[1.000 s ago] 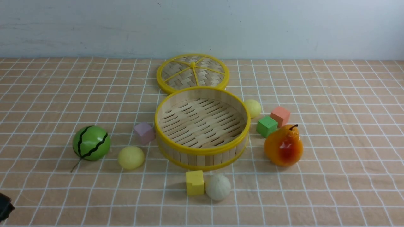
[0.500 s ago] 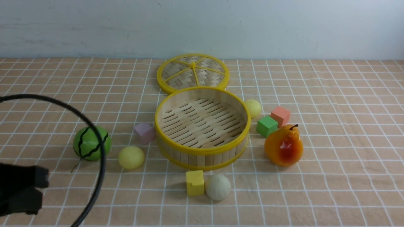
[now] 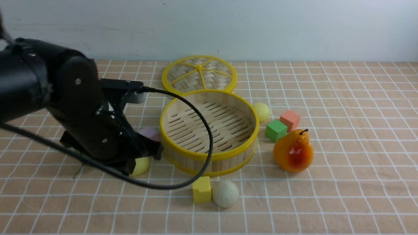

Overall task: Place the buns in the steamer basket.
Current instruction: Use the left arm to grab a steamed stuffed bun

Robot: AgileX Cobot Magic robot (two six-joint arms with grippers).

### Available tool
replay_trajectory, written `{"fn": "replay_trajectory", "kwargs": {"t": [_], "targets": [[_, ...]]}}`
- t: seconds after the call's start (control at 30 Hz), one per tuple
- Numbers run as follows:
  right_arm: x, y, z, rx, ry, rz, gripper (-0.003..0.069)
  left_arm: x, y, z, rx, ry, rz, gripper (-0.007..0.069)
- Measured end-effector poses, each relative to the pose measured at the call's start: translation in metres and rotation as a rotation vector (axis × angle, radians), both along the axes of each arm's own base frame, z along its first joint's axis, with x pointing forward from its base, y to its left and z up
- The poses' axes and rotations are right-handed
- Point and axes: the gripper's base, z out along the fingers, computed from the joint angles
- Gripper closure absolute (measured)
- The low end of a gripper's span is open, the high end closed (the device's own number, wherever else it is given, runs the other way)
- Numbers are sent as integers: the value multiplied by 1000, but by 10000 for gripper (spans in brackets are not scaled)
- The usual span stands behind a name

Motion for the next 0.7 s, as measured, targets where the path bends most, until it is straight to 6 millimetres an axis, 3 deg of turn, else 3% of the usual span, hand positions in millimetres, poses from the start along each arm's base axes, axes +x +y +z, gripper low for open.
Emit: {"fn": "replay_trajectory", "kwargs": {"t": [0.13, 0.2, 0.33, 0.5, 0.7], "targets": [[0, 0, 0, 0, 0, 0, 420, 36, -2, -17, 20, -3, 23, 592], [0, 0, 0, 0, 0, 0, 420, 44, -1, -22, 21, -3, 32, 568], [0, 0, 0, 0, 0, 0, 420, 73, 6, -37, 27, 1, 62, 440], [0, 0, 0, 0, 0, 0, 420, 81, 6, -51, 54, 24, 30, 349], [0, 0, 0, 0, 0, 0, 420, 85, 5, -63, 72, 40, 17, 342]]}}
